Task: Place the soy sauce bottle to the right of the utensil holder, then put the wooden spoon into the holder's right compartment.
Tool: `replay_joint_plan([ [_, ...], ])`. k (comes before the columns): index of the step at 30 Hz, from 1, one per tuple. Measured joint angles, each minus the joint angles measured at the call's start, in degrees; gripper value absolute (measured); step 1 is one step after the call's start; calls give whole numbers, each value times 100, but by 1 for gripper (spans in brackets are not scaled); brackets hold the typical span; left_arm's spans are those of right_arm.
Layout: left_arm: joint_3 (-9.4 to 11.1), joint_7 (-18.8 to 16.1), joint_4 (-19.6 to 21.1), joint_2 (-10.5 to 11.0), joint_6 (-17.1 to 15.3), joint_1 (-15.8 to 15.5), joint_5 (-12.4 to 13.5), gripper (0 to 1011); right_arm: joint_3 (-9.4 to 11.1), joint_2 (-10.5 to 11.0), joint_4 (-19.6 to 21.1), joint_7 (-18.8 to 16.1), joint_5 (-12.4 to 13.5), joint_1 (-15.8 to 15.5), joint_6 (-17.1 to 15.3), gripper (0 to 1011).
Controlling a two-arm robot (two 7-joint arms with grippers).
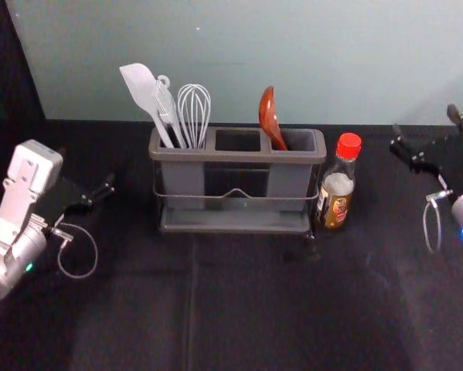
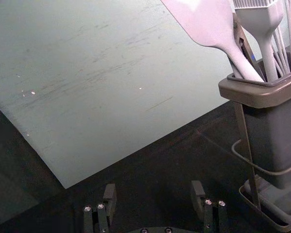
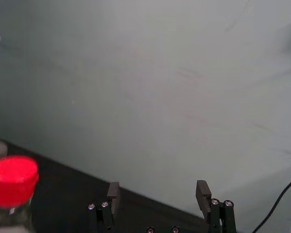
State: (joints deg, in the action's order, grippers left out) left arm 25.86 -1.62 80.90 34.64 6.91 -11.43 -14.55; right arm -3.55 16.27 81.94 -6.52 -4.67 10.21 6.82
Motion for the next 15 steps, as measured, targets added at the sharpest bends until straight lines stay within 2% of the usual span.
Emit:
replay_joint_plan([
  [7, 0, 0, 0, 0, 0, 0, 0, 1005, -20, -78, -253, 12, -203, 3, -8, 1002],
  [15, 0, 0, 0, 0, 0, 0, 0, 1005, 33, -145, -408, -24, -220, 10, 53, 1002],
])
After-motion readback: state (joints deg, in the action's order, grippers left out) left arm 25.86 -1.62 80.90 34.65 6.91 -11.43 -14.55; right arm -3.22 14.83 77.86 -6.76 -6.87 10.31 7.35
